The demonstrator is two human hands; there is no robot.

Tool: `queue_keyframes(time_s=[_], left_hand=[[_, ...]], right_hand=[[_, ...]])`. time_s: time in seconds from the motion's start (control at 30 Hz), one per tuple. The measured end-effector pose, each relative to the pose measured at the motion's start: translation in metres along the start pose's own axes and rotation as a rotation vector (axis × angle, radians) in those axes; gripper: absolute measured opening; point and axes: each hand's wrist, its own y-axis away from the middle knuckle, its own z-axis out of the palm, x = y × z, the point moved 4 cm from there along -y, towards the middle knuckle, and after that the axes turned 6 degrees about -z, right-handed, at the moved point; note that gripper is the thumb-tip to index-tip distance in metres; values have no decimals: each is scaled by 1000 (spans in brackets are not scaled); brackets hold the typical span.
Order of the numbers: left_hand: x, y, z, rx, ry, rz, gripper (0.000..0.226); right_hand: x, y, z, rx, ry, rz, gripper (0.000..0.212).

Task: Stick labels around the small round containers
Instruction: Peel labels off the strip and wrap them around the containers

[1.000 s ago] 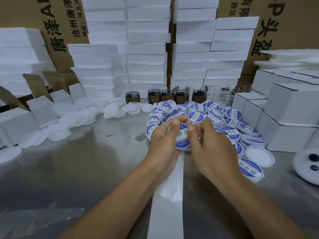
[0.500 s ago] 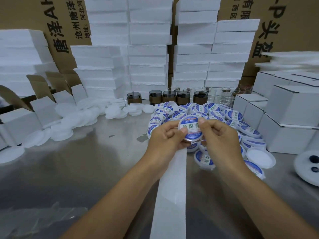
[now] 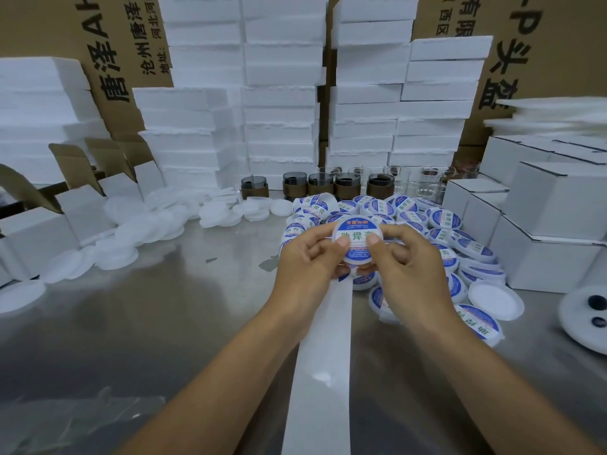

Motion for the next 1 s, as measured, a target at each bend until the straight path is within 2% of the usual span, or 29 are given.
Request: queue_keyframes(time_s=[0.17,0.27,0.4,0.53,0.67,0.83,0.93,1.0], left_hand=[[0,2,2,-36,-49,-2,37],[-1,0,-1,8,-64,-8,40],[-1,0,-5,32,-78,7,37],[-1,-1,-8,66,-75,21,26],[4,-7,-24,191,-34,57,20],[4,-24,-55,401,-33,37,21],[4,-40,-85,562,-152,30,12],[4,-52,-110,656,-249,11,14]], right_hand=[[5,-1,-2,42,-62,41,2],[5,0,2,-52,-73,12,15],[8,-2,4,-147,-22,-43,24],[15,-10,-6,-88,69,-89,27],[22,-20,-34,111,351,-137,31],[33,-19,-48,108,792,-65,42],[34,-20,-51,153,944,-32,41],[33,-19,-49,151,1044,-32,41]])
